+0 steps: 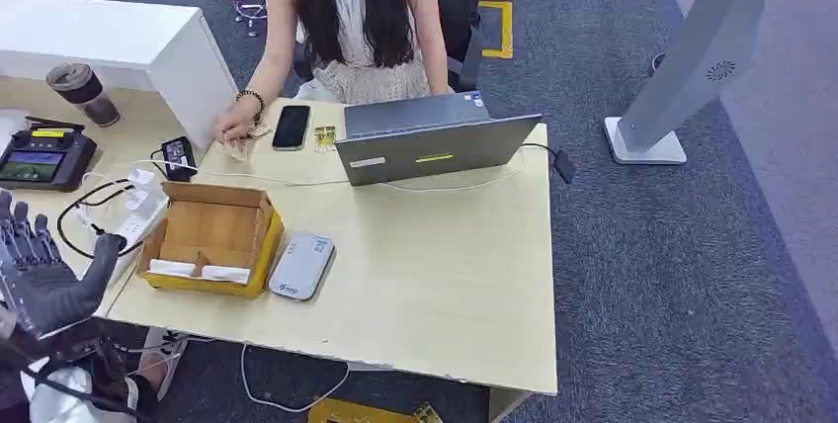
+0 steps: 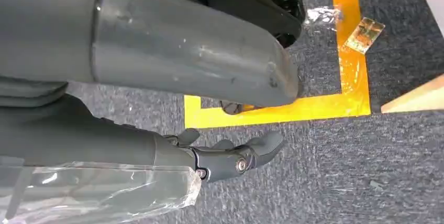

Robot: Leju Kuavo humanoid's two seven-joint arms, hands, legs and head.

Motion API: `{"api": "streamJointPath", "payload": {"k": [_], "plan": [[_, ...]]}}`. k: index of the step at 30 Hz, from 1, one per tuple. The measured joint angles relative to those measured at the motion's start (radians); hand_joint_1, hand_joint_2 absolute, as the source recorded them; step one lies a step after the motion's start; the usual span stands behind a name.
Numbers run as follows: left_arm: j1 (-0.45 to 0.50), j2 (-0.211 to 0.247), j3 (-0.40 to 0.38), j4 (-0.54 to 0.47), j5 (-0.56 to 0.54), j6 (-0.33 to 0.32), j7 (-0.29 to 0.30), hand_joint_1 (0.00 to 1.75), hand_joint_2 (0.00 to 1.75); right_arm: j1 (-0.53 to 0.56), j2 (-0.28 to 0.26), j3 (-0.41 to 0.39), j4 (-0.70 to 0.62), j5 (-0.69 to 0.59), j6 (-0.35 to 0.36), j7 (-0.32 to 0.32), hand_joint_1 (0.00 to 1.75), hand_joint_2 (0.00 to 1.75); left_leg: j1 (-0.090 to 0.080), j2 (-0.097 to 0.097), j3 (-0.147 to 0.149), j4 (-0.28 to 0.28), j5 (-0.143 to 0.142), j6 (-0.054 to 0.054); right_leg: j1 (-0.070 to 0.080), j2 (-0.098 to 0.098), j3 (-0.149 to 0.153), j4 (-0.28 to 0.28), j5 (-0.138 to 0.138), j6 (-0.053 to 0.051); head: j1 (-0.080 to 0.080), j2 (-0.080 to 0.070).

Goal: Pass the card to the sensor for recognition and then transmit it.

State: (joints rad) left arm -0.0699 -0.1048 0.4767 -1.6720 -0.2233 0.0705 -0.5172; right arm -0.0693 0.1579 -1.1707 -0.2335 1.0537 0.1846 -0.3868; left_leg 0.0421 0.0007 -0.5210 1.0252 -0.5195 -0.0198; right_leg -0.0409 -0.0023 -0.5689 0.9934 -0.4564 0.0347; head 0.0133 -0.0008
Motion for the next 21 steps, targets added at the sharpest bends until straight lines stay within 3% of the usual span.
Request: {"api": "streamJointPath", "payload": {"k": [3, 4, 5, 7, 9, 11, 15, 21], "plan": [[-0.106, 0.093, -0.119, 0.017, -0.532, 0.255, 0.158, 0.0, 1.75, -0.002, 0.0, 0.017, 0.004, 0.033, 0.0, 0.009, 0.0, 0.0, 0.001, -0.001, -0.004, 0.0, 0.004, -0.002, 0.001, 0.0, -0.003, 0.0, 0.004, -0.001, 0.0, 0.0], [-0.152, 0.13, -0.172, 0.041, -0.782, 0.314, 0.234, 0.0, 1.75, -0.004, 0.0, 0.025, 0.005, 0.042, 0.0, 0.014, 0.0, 0.0, 0.001, -0.001, -0.005, 0.0, 0.006, -0.001, 0.001, -0.001, -0.003, 0.0, 0.005, -0.001, 0.0, 0.0], [-0.201, 0.169, -0.218, 0.075, -0.972, 0.329, 0.298, 0.0, 1.75, -0.006, 0.0, 0.03, 0.006, 0.049, 0.0, 0.016, 0.0, 0.0, 0.0, -0.001, -0.005, 0.0, 0.006, -0.002, 0.0, -0.001, -0.004, 0.001, 0.006, -0.002, -0.001, 0.0], [-0.287, 0.233, -0.302, 0.158, -1.197, 0.312, 0.403, 0.0, 1.75, -0.011, 0.0, 0.043, 0.007, 0.059, 0.0, 0.025, 0.0, 0.0, 0.001, 0.001, -0.006, 0.0, 0.008, -0.003, 0.0, 0.0, -0.006, 0.001, 0.009, -0.004, 0.0, 0.0], [-0.355, 0.277, -0.37, 0.236, -1.288, 0.303, 0.462, 0.0, 1.75, -0.015, 0.0, 0.05, 0.008, 0.064, 0.0, 0.033, 0.0, 0.0, 0.001, 0.005, -0.008, 0.0, 0.009, -0.003, 0.0, 0.005, -0.008, 0.001, 0.012, -0.003, -0.001, 0.0], [-0.405, 0.306, -0.425, 0.303, -1.316, 0.303, 0.485, 0.0, 1.75, -0.016, 0.0, 0.057, 0.011, 0.064, 0.0, 0.036, 0.0, 0.0, 0.001, 0.006, -0.008, 0.0, 0.01, -0.004, 0.0, 0.006, -0.01, 0.001, 0.013, -0.003, -0.001, 0.0], [-0.456, 0.342, -0.485, 0.382, -1.328, 0.304, 0.496, 0.0, 1.75, -0.016, 0.001, 0.067, 0.013, 0.064, 0.0, 0.037, 0.0, 0.0, 0.0, 0.006, -0.009, 0.0, 0.011, -0.003, 0.0, 0.007, -0.011, 0.001, 0.013, -0.003, 0.0, 0.0], [-0.469, 0.362, -0.517, 0.419, -1.335, 0.299, 0.507, 0.0, 1.75, -0.016, 0.002, 0.072, 0.013, 0.064, 0.0, 0.039, 0.0, 0.0, 0.0, 0.006, -0.011, 0.0, 0.011, -0.003, 0.0, 0.007, -0.013, 0.001, 0.013, -0.003, -0.001, 0.0]]}}
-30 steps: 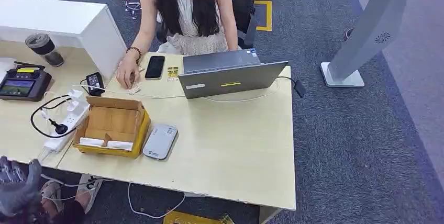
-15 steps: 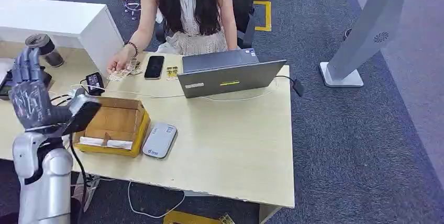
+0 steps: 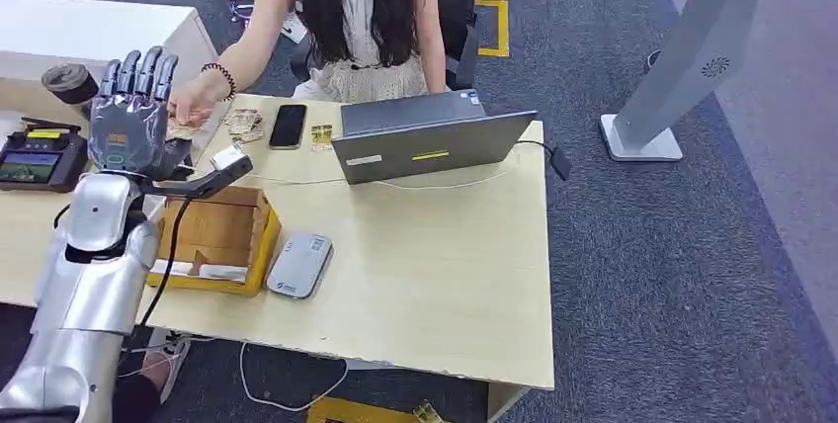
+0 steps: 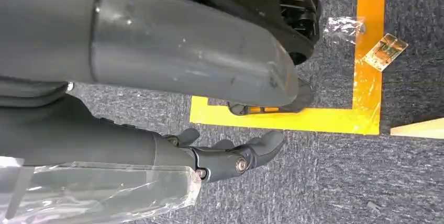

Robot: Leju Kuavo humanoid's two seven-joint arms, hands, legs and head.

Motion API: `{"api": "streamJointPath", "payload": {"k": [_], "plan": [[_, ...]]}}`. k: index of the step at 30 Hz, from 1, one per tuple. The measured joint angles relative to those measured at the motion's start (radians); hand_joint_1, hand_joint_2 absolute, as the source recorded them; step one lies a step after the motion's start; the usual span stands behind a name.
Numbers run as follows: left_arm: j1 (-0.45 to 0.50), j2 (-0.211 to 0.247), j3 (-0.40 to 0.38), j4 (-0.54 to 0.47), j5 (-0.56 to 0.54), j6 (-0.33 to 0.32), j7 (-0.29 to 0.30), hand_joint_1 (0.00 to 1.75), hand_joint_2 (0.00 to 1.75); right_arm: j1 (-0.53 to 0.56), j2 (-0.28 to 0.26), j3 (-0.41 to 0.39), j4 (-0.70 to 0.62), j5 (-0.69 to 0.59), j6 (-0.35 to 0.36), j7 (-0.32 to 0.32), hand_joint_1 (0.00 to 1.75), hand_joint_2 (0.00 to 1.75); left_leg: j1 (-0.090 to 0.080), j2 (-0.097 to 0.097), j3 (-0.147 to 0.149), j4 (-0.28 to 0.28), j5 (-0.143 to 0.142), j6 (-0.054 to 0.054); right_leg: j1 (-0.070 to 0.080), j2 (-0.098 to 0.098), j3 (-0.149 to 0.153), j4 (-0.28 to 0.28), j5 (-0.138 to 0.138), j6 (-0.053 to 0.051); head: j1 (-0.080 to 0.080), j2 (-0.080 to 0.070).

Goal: Pass the card to the sensor for recognition and then transmit it.

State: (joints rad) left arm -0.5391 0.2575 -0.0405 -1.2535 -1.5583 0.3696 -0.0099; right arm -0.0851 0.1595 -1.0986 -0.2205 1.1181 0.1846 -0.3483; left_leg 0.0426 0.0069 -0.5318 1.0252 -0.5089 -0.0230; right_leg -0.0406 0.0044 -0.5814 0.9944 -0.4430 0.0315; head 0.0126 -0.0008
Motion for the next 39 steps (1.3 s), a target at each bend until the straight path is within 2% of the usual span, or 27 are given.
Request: {"api": "streamJointPath", "payload": {"k": [6, 8, 12, 17, 39], "plan": [[-0.03, 0.0, -0.033, 0.081, -0.002, 0.004, 0.04, 0.0, 1.75, 0.0, 0.003, 0.005, 0.0, 0.01, 0.0, 0.013, 0.0, 0.0, 0.0, 0.0, 0.0, 0.0, 0.0, 0.0, 0.0, 0.0, 0.0, 0.0, 0.001, 0.0, 0.0, 0.0], [-0.031, -0.001, -0.035, 0.105, -0.002, 0.015, 0.043, 1.75, 1.75, -0.001, 0.005, 0.009, 0.0, 0.016, 0.0, 0.013, 0.0, 0.0, 0.0, 0.0, 0.0, 0.0, 0.001, 0.0, 0.0, 0.0, 0.0, 0.0, 0.001, 0.0, 0.0, 0.0], [-0.032, -0.001, -0.046, 0.141, 0.008, 0.042, 0.04, 1.75, 1.75, -0.003, 0.007, 0.016, 0.0, 0.016, 0.0, 0.012, 0.0, 0.0, 0.0, 0.0, -0.001, 0.0, 0.001, 0.0, 0.0, 0.0, 0.0, 0.0, 0.001, 0.0, 0.0, 0.0], [-0.031, -0.003, -0.061, 0.17, 0.015, 0.047, 0.019, 1.75, 1.75, -0.002, 0.009, 0.024, 0.0, 0.018, 0.0, 0.011, 0.0, 0.0, 0.0, 0.0, -0.001, 0.0, 0.001, 0.0, 0.0, 0.0, -0.001, 0.0, 0.001, 0.0, 0.0, 0.0], [-0.018, -0.025, -0.084, 0.169, 0.019, 0.045, 0.026, 1.75, 1.75, -0.001, 0.009, 0.028, 0.0, 0.019, 0.0, 0.009, 0.0, 0.0, 0.0, 0.0, -0.002, 0.0, 0.001, 0.0, 0.0, 0.0, -0.001, 0.0, 0.001, 0.001, 0.0, 0.0]]}}
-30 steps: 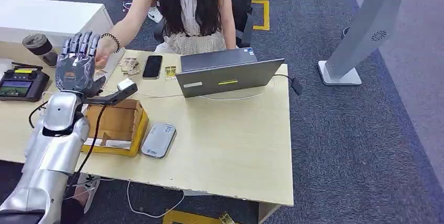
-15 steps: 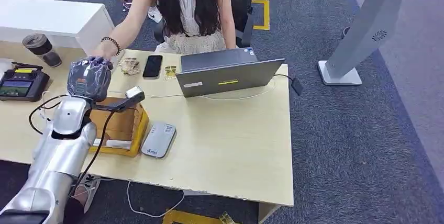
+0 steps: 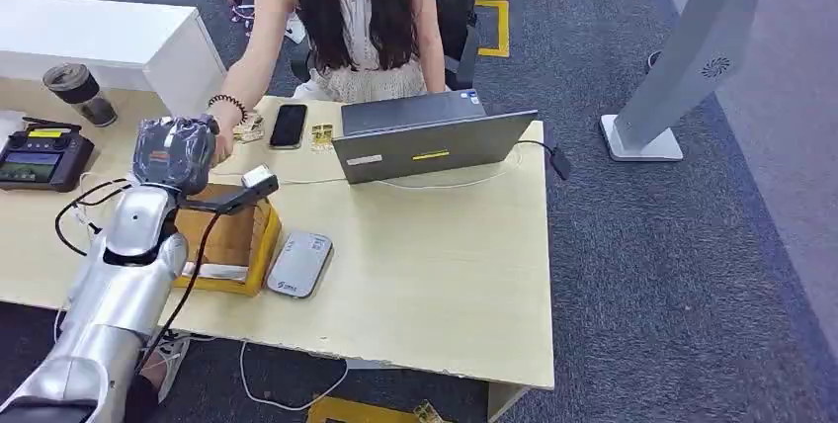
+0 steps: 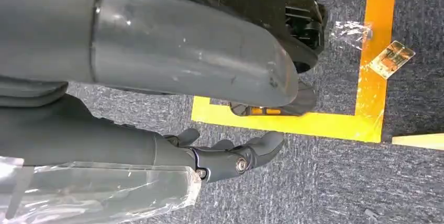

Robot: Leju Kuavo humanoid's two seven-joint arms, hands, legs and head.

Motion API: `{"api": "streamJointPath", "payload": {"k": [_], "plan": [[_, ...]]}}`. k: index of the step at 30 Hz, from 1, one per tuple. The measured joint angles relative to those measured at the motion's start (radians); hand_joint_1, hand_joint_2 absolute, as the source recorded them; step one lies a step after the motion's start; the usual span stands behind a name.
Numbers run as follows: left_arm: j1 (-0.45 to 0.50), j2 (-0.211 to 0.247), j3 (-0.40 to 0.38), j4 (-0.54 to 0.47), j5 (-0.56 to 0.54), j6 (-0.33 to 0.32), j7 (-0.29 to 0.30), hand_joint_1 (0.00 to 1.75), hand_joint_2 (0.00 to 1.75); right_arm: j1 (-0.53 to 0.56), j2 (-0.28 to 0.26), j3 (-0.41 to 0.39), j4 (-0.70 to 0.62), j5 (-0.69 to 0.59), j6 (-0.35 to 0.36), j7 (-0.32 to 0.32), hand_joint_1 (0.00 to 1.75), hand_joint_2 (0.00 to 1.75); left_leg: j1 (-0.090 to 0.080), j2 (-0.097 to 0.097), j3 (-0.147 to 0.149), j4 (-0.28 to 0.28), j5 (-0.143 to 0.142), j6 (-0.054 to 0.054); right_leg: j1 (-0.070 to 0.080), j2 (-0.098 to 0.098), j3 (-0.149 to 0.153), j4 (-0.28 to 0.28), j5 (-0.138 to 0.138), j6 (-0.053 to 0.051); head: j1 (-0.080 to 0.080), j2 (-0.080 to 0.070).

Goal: Pass the card to the sensor for recognition and then transmit it.

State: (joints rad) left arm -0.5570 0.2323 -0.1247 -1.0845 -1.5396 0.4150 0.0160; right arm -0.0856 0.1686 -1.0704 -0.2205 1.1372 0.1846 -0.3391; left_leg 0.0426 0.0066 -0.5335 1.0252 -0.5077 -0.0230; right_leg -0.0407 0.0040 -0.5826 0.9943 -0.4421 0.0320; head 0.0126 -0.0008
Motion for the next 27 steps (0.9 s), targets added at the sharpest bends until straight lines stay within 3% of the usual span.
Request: {"api": "streamJointPath", "payload": {"k": [8, 16, 17, 27], "plan": [[0.044, -0.042, -0.03, -0.074, 0.008, -0.011, 0.001, 1.75, 1.75, 0.0, 0.001, 0.0, 0.0, -0.004, 0.0, 0.002, 0.0, 0.0, 0.0, 0.0, 0.0, 0.0, 0.0, 0.0, 0.0, 0.0, 0.0, 0.0, 0.0, 0.0, 0.0, 0.0], [0.09, -0.085, -0.101, -0.179, -0.024, -0.032, 0.008, 1.75, 1.75, -0.012, 0.042, 0.0, -0.001, -0.006, 0.0, 0.029, 0.0, 0.0, 0.0, 0.0, -0.002, 0.0, 0.0, 0.0, 0.0, 0.0, -0.001, 0.0, 0.0, 0.0, 0.0, 0.0], [0.092, -0.087, -0.103, -0.186, -0.024, -0.036, 0.009, 0.0, 1.75, -0.012, 0.042, 0.0, -0.001, -0.007, 0.0, 0.028, 0.0, 0.0, 0.0, 0.0, -0.002, 0.0, 0.0, 0.0, 0.0, 0.0, -0.001, 0.0, 0.0, 0.0, 0.0, 0.0], [0.108, -0.09, -0.111, -0.234, -0.002, -0.044, 0.018, 0.0, 1.75, -0.012, 0.042, 0.0, -0.001, -0.008, 0.0, 0.028, 0.0, 0.0, 0.0, 0.0, -0.002, 0.0, 0.001, 0.0, 0.0, 0.0, -0.001, 0.0, 0.0, 0.0, 0.0, 0.0]]}}
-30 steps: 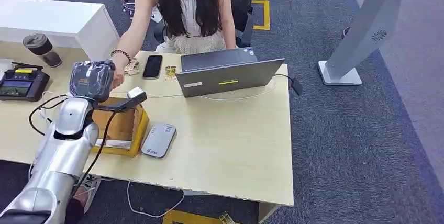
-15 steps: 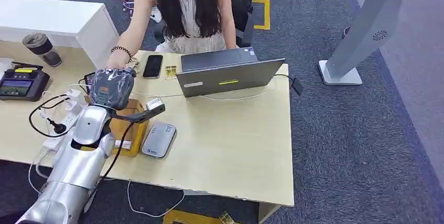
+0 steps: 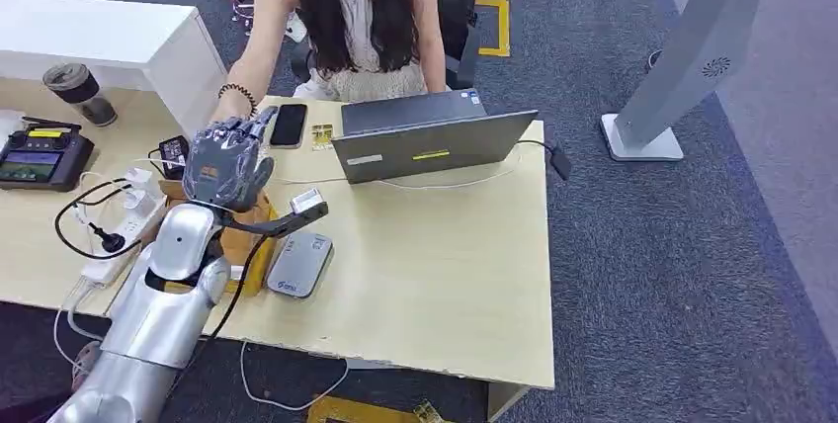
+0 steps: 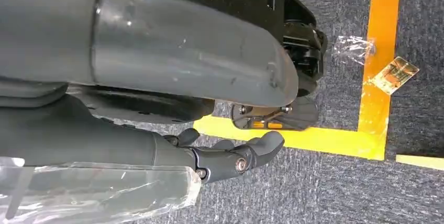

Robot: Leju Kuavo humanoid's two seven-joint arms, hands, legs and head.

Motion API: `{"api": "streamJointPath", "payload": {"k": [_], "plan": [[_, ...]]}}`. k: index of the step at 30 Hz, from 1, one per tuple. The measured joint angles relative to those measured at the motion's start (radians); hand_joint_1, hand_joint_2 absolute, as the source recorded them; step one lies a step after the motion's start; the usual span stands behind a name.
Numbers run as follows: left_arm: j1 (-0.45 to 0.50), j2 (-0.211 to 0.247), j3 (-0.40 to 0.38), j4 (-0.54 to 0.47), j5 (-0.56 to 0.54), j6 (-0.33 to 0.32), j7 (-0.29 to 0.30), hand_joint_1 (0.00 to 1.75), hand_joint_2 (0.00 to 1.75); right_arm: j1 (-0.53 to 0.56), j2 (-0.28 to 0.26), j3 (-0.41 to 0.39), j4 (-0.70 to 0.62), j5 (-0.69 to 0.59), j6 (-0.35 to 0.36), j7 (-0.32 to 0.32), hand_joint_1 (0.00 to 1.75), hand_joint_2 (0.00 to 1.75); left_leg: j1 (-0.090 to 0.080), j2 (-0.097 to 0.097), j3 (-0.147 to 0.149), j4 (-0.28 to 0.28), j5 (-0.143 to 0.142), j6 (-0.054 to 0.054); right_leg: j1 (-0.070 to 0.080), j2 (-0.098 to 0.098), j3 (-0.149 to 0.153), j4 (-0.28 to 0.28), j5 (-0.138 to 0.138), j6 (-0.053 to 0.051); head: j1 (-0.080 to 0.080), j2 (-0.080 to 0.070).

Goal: Pass the card to the sensor for recognition and then transmit it.

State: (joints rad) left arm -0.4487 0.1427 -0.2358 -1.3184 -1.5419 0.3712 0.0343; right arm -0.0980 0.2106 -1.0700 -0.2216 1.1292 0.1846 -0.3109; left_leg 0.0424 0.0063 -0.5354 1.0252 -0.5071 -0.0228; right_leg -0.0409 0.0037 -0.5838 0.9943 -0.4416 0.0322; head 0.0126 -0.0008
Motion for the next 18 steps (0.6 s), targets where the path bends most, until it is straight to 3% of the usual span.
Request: {"api": "streamJointPath", "payload": {"k": [13, 18], "plan": [[0.007, -0.002, -0.001, -0.01, 0.0, 0.0, 0.001, 0.0, 1.75, 0.0, 0.0, 0.0, 0.0, 0.002, 0.0, -0.001, 0.0, 0.0, 0.0, 0.0, 0.0, 0.0, 0.0, 0.0, 0.0, 0.0, 0.0, 0.0, 0.0, 0.0, 0.0, 0.0], [0.023, -0.002, -0.002, -0.024, -0.01, 0.002, 0.013, 0.0, 1.75, 0.014, -0.013, 0.0, 0.0, 0.002, 0.0, -0.032, 0.0, 0.0, 0.0, 0.0, 0.0, 0.0, 0.0, 0.0, 0.0, 0.0, 0.0, 0.0, 0.0, 0.0, 0.0, 0.0]]}}
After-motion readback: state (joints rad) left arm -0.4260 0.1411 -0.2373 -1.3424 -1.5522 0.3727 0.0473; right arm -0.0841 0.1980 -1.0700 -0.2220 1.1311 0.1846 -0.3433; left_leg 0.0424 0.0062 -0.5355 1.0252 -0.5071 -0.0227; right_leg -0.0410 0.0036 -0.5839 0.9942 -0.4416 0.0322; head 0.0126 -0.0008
